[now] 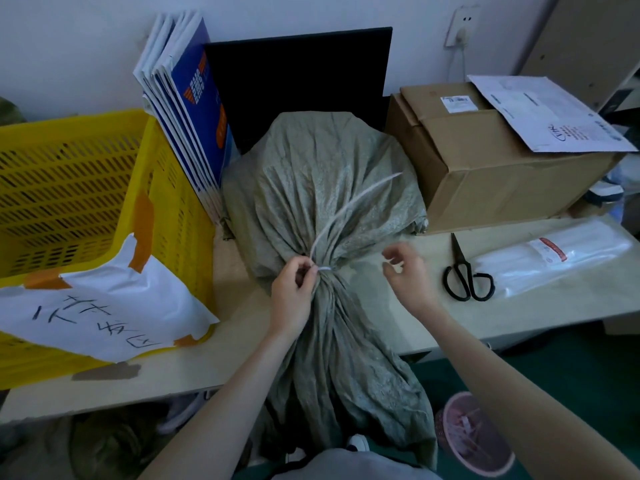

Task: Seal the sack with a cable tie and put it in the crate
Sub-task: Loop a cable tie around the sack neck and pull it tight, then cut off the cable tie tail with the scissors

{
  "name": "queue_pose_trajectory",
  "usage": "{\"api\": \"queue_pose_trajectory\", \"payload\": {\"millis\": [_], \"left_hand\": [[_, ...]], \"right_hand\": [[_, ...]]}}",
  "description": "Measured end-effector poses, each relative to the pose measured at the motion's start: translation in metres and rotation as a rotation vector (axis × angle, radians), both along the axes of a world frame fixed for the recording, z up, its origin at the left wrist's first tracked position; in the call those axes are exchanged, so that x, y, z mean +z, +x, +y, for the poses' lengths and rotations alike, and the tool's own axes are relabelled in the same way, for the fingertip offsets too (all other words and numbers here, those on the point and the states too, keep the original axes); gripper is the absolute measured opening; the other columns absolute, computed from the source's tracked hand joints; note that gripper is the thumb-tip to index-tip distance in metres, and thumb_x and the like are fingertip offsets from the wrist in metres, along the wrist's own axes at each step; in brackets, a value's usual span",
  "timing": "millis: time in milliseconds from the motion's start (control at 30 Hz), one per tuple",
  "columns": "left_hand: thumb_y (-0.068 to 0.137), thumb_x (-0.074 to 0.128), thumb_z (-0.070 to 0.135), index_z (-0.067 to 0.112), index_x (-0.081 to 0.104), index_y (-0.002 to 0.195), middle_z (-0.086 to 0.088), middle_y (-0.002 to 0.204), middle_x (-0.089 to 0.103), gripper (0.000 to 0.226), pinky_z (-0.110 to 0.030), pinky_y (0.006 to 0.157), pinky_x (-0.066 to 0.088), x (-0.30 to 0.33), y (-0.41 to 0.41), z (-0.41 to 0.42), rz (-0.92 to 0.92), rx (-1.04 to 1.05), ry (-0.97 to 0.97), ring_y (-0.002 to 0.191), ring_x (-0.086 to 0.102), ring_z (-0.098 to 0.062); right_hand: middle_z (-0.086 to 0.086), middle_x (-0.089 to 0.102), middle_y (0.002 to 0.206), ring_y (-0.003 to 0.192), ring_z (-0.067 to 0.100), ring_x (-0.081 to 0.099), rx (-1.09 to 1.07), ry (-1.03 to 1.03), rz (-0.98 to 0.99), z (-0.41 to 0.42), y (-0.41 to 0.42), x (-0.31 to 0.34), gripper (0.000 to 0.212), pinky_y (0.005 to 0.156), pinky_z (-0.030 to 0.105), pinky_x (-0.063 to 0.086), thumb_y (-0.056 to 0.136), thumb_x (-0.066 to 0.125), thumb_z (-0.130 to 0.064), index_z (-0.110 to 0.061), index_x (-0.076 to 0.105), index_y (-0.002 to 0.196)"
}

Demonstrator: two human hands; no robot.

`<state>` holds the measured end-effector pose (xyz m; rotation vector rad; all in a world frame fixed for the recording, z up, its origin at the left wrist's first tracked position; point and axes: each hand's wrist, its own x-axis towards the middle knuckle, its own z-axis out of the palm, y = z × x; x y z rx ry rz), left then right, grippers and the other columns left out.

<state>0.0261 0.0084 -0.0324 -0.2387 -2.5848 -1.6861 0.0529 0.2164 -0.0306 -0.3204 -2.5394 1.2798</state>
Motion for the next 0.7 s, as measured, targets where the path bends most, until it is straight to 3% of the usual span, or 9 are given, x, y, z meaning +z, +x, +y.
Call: {"api": "queue_pose_trajectory", "payload": {"millis": [100,233,400,533,700], "left_hand": [[0.097,0.052,0.021,0.012,0.056,0.092,-0.015,0.078,0.057,0.011,-0.016,0.053,0.036,-0.003,0.005,-0.001,-0.097,0.084,0.111,0.06,0.048,-0.013],[0.097,0.052,0.018,0.009,0.057,0.094,-0.008,0.075,0.056,0.011,-0.014,0.053,0.036,-0.006,0.005,0.002,-0.129,0.151,0.17,0.059,0.045,-0.006],[0.096,0.053,0.017,0.006,0.056,0.093,-0.005,0.072,0.05,0.013,-0.015,0.052,0.034,-0.011,0.002,0.004,-0.141,0.194,0.16,0.059,0.04,-0.01],[0.096,0.053,0.018,0.007,0.057,0.093,-0.004,0.072,0.049,0.012,-0.021,0.057,0.035,-0.012,0.0,0.004,-0.186,0.193,0.198,0.064,0.042,-0.014],[0.096,0.053,0.018,0.01,0.057,0.091,-0.006,0.078,0.052,0.01,-0.028,0.063,0.037,-0.012,0.0,0.003,-0.212,0.183,0.227,0.068,0.045,-0.015]], "right_hand": [[0.013,0.055,0.114,0.101,0.031,0.055,-0.214,0.147,-0.124,0.033,0.005,-0.025,0.026,0.085,0.042,0.046,0.085,0.057,-0.003,-0.004,0.057,0.111],[0.018,0.044,0.131,0.12,0.039,0.039,-0.322,0.34,-0.41,0.064,0.009,-0.048,0.037,0.097,0.049,0.035,0.085,0.052,-0.009,-0.007,0.049,0.123],[0.024,0.029,0.143,0.131,0.042,0.026,-0.392,0.349,-0.688,0.081,0.012,-0.07,0.048,0.106,0.049,0.026,0.089,0.045,-0.012,-0.003,0.033,0.135],[0.027,0.027,0.144,0.134,0.041,0.023,-0.445,0.295,-0.698,0.083,0.008,-0.08,0.049,0.108,0.049,0.027,0.09,0.04,-0.008,0.002,0.03,0.136],[0.027,0.028,0.144,0.131,0.043,0.026,-0.431,0.42,-0.716,0.086,0.002,-0.08,0.048,0.108,0.047,0.024,0.09,0.043,-0.007,0.002,0.031,0.136]]}}
